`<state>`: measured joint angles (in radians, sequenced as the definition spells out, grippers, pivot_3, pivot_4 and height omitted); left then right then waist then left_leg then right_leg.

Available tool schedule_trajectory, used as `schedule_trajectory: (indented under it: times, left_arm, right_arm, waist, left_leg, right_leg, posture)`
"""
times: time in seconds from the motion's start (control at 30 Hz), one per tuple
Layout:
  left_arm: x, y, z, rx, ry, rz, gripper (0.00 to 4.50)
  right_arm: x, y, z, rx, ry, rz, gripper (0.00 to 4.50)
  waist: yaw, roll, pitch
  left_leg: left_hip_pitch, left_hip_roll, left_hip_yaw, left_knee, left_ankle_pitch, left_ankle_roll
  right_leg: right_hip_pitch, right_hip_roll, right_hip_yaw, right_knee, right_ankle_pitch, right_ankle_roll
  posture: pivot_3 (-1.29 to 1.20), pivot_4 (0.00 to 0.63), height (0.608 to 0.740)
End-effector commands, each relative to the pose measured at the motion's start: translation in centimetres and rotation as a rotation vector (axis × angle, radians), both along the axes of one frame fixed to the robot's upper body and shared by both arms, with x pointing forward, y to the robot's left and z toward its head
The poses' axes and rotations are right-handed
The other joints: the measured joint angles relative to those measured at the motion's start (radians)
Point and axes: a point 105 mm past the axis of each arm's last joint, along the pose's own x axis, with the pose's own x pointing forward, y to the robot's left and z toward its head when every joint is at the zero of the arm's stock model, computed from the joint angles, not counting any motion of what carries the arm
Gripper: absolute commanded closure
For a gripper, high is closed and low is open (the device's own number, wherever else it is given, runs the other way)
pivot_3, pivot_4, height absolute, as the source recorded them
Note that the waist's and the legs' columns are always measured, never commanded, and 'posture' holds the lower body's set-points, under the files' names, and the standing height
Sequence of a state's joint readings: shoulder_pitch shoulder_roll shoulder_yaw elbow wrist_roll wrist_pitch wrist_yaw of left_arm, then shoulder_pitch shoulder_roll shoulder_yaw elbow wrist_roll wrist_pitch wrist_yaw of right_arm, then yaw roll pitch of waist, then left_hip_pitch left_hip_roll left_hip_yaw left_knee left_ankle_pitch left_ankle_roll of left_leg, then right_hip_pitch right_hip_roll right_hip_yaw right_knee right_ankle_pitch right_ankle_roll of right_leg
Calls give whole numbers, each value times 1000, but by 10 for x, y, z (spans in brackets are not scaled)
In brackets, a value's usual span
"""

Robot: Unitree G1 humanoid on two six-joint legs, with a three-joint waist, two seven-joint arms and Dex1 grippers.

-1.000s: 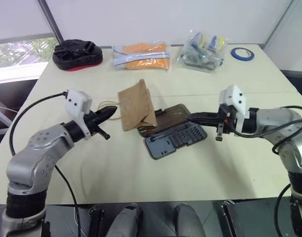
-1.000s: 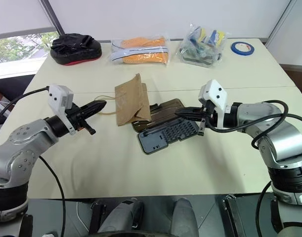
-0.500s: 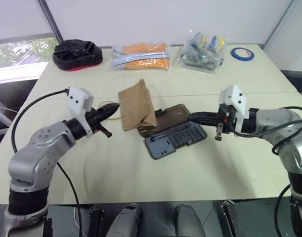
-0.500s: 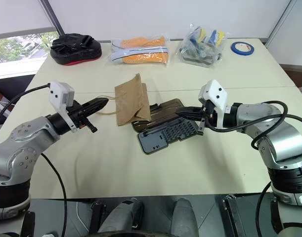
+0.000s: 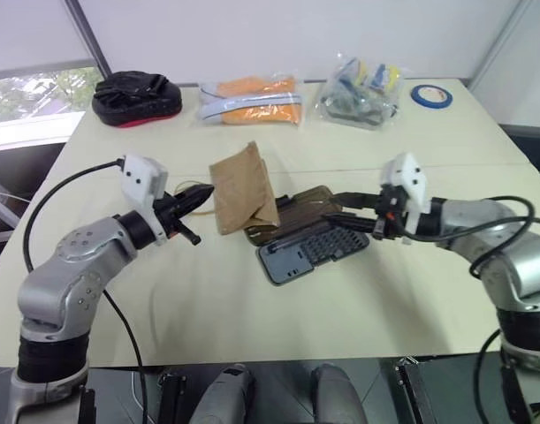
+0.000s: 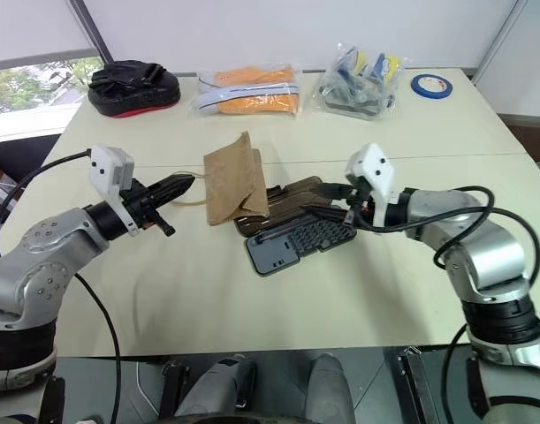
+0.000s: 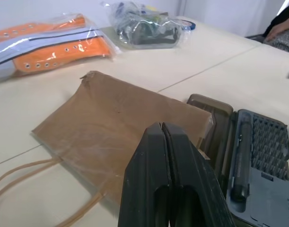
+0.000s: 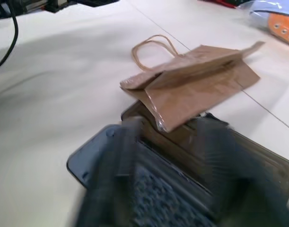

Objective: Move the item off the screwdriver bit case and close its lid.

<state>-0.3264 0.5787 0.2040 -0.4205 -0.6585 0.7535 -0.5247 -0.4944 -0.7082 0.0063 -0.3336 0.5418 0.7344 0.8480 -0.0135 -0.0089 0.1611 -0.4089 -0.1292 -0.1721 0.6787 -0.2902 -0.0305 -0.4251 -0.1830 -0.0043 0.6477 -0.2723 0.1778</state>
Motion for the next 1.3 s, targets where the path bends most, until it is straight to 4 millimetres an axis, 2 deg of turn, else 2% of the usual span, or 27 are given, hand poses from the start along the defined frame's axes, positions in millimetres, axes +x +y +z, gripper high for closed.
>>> schedule_trajectory:
  times: [0.03,0.07,0.2,0.3,0.37,0.5,0.63,0.93,1.03,1.2,1.23,1.3]
  left_arm:
    - [3,8,3,3,-25,22,4500]
    - [4,11,1,5,-24,31,4500]
    - [6,15,-1,8,-24,46,4500]
    - [7,15,-4,12,-22,52,4500]
    - [7,16,-5,15,-24,57,4500]
    - [5,18,-7,18,-27,67,4500]
    - [4,19,-9,22,-29,80,4500]
    - [1,22,-11,32,-35,112,4500]
    - [1,23,-11,32,-38,123,4500]
    - [0,23,-13,29,-39,130,4500]
    - [0,22,-13,28,-39,130,4500]
    - [0,22,-13,29,-40,131,4500]
  right_arm:
    - [13,17,8,39,-39,-47,556]
    - [17,24,8,77,-11,-64,72]
    - [26,47,4,135,61,-111,20]
    - [37,76,-4,203,206,-165,20]
    - [42,87,-7,215,253,-196,20]
    - [49,101,-6,251,324,-226,20]
    - [56,112,-15,206,337,-238,20]
    - [73,124,-33,169,358,-281,20]
    - [76,124,-34,180,354,-288,1392]
    - [77,123,-32,192,347,-292,4141]
    - [77,122,-32,189,342,-297,4471]
    - [78,119,-31,183,326,-302,4471]
  waist:
    - [-1,0,0]
    - [-1,0,0]
    - [0,0,0]
    - [-3,0,0]
    - [-8,0,0]
    - [-7,0,0]
    - [-7,1,0]
    - [-31,1,0]
    - [-32,1,0]
    - [-32,1,0]
    - [-32,1,0]
    - [-32,1,0]
  left_leg:
    - [0,0,0,0,0,0]
    - [0,0,0,0,0,0]
    - [0,0,0,0,0,0]
    - [0,-1,-1,0,0,0]
    - [0,0,-1,0,0,0]
    - [0,0,-2,-1,0,0]
    - [0,0,-1,-1,0,0]
    - [0,0,-2,-2,0,0]
    - [0,1,-2,-3,0,0]
    - [0,1,-2,-3,0,0]
    - [0,1,-2,-3,0,0]
    - [0,1,-2,-3,0,0]
  right_leg:
    - [0,0,0,0,0,0]
    - [0,0,0,0,0,0]
    - [0,0,0,0,0,0]
    - [0,0,0,0,0,0]
    - [-1,1,0,1,0,0]
    - [-2,1,0,2,0,0]
    - [-2,1,0,2,0,-1]
    - [-2,1,1,2,0,-1]
    - [-3,1,1,2,0,-1]
    - [-3,1,1,3,0,-1]
    - [-3,1,1,3,0,-1]
    - [-3,1,1,3,0,-1]
  posture:
    - [0,150,740]
    - [0,150,740]
    - [0,150,740]
    - [0,150,740]
    - [0,150,740]
    - [0,150,740]
    - [0,150,740]
    - [0,150,740]
    - [0,150,740]
    - [0,150,740]
    - [0,150,740]
    - [0,150,740]
